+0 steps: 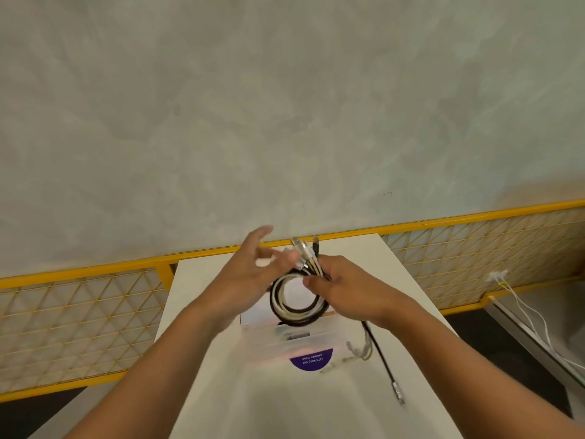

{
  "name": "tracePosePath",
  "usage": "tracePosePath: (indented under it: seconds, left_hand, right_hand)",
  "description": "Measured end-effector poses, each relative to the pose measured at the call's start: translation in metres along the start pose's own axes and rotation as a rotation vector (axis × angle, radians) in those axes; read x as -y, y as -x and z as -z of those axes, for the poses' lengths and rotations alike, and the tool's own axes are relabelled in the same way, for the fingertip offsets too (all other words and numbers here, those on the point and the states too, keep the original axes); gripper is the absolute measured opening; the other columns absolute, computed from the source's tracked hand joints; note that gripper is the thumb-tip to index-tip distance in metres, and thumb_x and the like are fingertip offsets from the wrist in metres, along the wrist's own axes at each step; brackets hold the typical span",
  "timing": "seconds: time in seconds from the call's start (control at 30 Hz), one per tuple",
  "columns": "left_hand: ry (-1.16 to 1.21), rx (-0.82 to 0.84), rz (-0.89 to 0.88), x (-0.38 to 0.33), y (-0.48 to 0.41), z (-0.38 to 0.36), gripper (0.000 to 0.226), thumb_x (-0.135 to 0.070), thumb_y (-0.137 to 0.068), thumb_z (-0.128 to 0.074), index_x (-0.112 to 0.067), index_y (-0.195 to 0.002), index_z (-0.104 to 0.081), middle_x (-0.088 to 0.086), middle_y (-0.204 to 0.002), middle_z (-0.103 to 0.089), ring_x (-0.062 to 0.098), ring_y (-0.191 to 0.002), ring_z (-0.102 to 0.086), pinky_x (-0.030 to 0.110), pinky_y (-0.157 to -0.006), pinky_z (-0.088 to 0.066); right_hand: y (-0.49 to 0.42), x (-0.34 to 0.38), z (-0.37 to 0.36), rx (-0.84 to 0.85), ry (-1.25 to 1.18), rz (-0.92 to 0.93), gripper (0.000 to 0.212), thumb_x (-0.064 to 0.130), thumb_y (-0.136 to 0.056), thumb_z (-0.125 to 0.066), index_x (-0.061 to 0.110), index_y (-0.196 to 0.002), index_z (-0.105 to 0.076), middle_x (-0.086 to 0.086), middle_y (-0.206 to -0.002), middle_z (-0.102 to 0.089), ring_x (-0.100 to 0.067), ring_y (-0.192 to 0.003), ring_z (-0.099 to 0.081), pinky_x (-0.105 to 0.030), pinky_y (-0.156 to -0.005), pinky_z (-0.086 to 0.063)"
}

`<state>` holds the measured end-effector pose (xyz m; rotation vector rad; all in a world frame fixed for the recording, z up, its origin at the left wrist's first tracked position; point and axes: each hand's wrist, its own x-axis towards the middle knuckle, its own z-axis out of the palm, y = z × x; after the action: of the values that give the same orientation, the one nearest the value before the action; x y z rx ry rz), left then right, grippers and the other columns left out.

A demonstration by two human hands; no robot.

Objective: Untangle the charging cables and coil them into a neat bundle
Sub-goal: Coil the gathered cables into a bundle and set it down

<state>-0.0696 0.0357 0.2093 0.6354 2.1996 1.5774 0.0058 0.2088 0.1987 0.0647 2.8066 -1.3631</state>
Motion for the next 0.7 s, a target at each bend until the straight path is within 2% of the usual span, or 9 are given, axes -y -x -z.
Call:
tracePosePath:
  seconds: [0.1, 0.17, 0.23, 0.3, 0.37, 0.47, 0.53, 0.6, 0.7]
  left_hand:
    - [-0.38, 0.148, -0.298, -0.002, -0.001, 0.009, 0.097, -0.05, -0.071, -0.083, -0.057, -0.148, -0.025, -0.028, -0.151, -0.031, -0.002, -0.138, -0.034, 0.029, -0.109, -0.035]
    - [-0.562, 0.256, -0.375, -0.001, -0.003, 0.008, 0.099, -0.037, -0.074, -0.087, -0.055, -0.15, -0.025, -0.031, -0.158, -0.017, -0.005, -0.145, -0.018, 0.026, -0.115, -0.024]
    - [-0.687, 0.319, -0.389, 0.002, -0.005, 0.004, 0.096, -0.031, -0.075, -0.086, -0.047, -0.151, -0.03, -0.029, -0.159, -0.018, -0.004, -0.144, -0.019, 0.023, -0.115, -0.022]
    - [-0.738, 0.31, -0.404, 0.004, -0.006, 0.0, 0.081, -0.028, -0.078, -0.084, -0.038, -0.147, -0.042, -0.022, -0.153, -0.033, -0.001, -0.137, -0.033, 0.021, -0.112, -0.031]
    - [-0.76, 0.24, -0.432, 0.006, -0.006, -0.002, 0.058, -0.028, -0.082, -0.08, -0.032, -0.134, -0.055, -0.016, -0.133, -0.051, 0.005, -0.119, -0.05, 0.026, -0.101, -0.044]
    - [-0.835, 0.138, -0.365, 0.005, -0.002, -0.007, 0.032, -0.033, -0.089, -0.07, -0.026, -0.119, -0.062, -0.009, -0.108, -0.061, 0.01, -0.095, -0.056, 0.035, -0.084, -0.052]
    - [-0.868, 0.107, -0.32, 0.004, 0.0, -0.01, 0.024, -0.034, -0.091, -0.067, -0.023, -0.111, -0.062, -0.005, -0.098, -0.062, 0.012, -0.086, -0.057, 0.034, -0.072, -0.051]
    - [-0.841, 0.088, -0.279, 0.004, 0.0, -0.011, 0.016, -0.033, -0.091, -0.067, -0.023, -0.101, -0.06, -0.005, -0.088, -0.061, 0.013, -0.076, -0.058, 0.027, -0.059, -0.045]
    - [-0.768, 0.05, -0.205, 0.006, 0.0, -0.009, 0.015, -0.032, -0.091, -0.068, -0.02, -0.097, -0.063, -0.005, -0.079, -0.062, 0.012, -0.065, -0.061, 0.021, -0.052, -0.039]
  right_hand:
    - [0.004, 0.001, 0.004, 0.127, 0.123, 0.045, 0.018, 0.022, -0.102, -0.051, 0.014, -0.088, -0.059, 0.001, -0.076, -0.057, -0.015, -0.071, -0.052, -0.034, -0.069, -0.041]
    - [0.005, 0.005, 0.006, 0.189, 0.185, 0.056, 0.021, 0.02, -0.102, -0.052, 0.017, -0.082, -0.056, 0.009, -0.069, -0.052, -0.005, -0.064, -0.048, -0.025, -0.064, -0.036]
    - [0.006, 0.008, 0.008, 0.224, 0.238, 0.059, 0.025, 0.021, -0.103, -0.053, 0.022, -0.077, -0.052, 0.01, -0.066, -0.047, -0.003, -0.059, -0.045, -0.022, -0.06, -0.032]
    - [0.006, 0.008, 0.01, 0.237, 0.248, 0.066, 0.022, 0.022, -0.103, -0.054, 0.022, -0.08, -0.054, 0.009, -0.067, -0.046, -0.004, -0.059, -0.044, -0.022, -0.059, -0.031]
    - [0.005, 0.006, 0.011, 0.226, 0.219, 0.084, 0.017, 0.023, -0.102, -0.056, 0.026, -0.085, -0.058, 0.009, -0.068, -0.049, -0.004, -0.059, -0.046, -0.021, -0.06, -0.033]
    - [0.002, 0.001, 0.012, 0.169, 0.172, 0.108, 0.008, 0.025, -0.099, -0.06, 0.02, -0.098, -0.067, 0.007, -0.072, -0.056, -0.008, -0.063, -0.048, -0.026, -0.062, -0.037]
    - [0.0, -0.002, 0.011, 0.125, 0.17, 0.12, 0.013, 0.026, -0.098, -0.063, 0.018, -0.103, -0.07, 0.004, -0.076, -0.06, -0.01, -0.065, -0.05, -0.028, -0.062, -0.039]
    - [0.0, -0.004, 0.01, 0.062, 0.144, 0.131, 0.011, 0.029, -0.096, -0.067, 0.023, -0.104, -0.072, 0.008, -0.076, -0.062, -0.006, -0.064, -0.052, -0.023, -0.061, -0.04]
    - [-0.002, -0.005, 0.01, -0.042, 0.057, 0.135, 0.018, 0.03, -0.09, -0.074, 0.026, -0.108, -0.073, 0.011, -0.087, -0.069, -0.004, -0.075, -0.061, -0.018, -0.066, -0.045]
